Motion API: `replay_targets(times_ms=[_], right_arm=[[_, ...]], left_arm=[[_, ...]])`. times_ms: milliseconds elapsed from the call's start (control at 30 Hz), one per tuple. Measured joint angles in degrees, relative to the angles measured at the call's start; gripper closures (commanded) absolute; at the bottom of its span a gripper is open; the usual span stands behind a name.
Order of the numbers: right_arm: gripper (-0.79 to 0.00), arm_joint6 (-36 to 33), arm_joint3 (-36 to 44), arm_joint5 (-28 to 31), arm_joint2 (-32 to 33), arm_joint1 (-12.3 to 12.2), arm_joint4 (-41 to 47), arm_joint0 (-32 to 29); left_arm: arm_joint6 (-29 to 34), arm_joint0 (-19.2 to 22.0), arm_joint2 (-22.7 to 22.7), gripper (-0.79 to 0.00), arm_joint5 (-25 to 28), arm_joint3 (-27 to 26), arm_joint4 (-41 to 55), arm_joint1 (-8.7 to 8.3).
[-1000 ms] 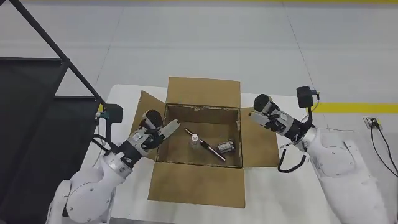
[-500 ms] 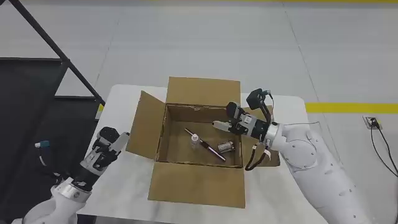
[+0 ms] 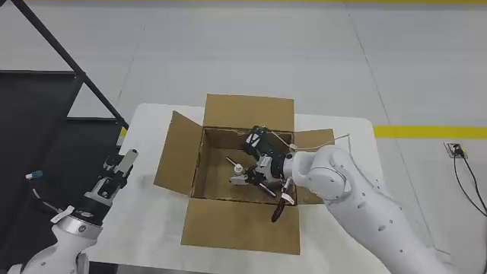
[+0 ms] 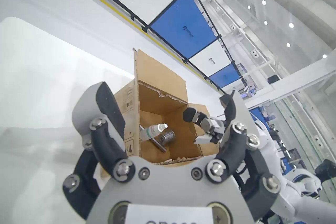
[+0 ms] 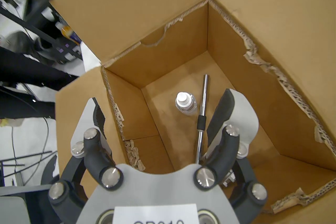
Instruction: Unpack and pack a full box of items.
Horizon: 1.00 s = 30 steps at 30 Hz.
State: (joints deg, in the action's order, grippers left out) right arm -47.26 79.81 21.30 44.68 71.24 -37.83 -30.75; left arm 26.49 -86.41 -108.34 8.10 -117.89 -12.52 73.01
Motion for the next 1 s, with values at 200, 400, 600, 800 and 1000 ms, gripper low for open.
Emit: replay_targets(times_ms=[200, 400, 600, 800, 1000], right_arm=[[-0.785, -4.48, -8.79, -6.63, -10.63, 4.92, -3.10, 7.41], [-0.391, -2.44, -18.34, -9.97, -16.61, 9.68, -3.71, 11.32], [-0.074, -0.53, -24.82, -9.76, -18.54, 12.74, -3.18, 12.96], [0.000, -0.21, -28.89, -9.57, -18.92, 14.64, -3.02, 13.80], [0.000, 2.62, -27.22, -8.29, -16.64, 14.38, -4.37, 14.08]], left_arm=[[-0.18, -0.09, -0.24, -0.785, -0.40, 0.10, 0.48, -0.01], [-0.18, -0.09, -0.23, -0.785, -0.40, 0.10, 0.48, -0.01], [-0.18, -0.09, -0.24, -0.785, -0.40, 0.10, 0.48, -0.01], [-0.18, -0.09, -0.24, -0.785, -0.40, 0.10, 0.48, -0.01], [-0.18, -0.09, -0.24, -0.785, -0.40, 0.10, 0.48, -0.01]])
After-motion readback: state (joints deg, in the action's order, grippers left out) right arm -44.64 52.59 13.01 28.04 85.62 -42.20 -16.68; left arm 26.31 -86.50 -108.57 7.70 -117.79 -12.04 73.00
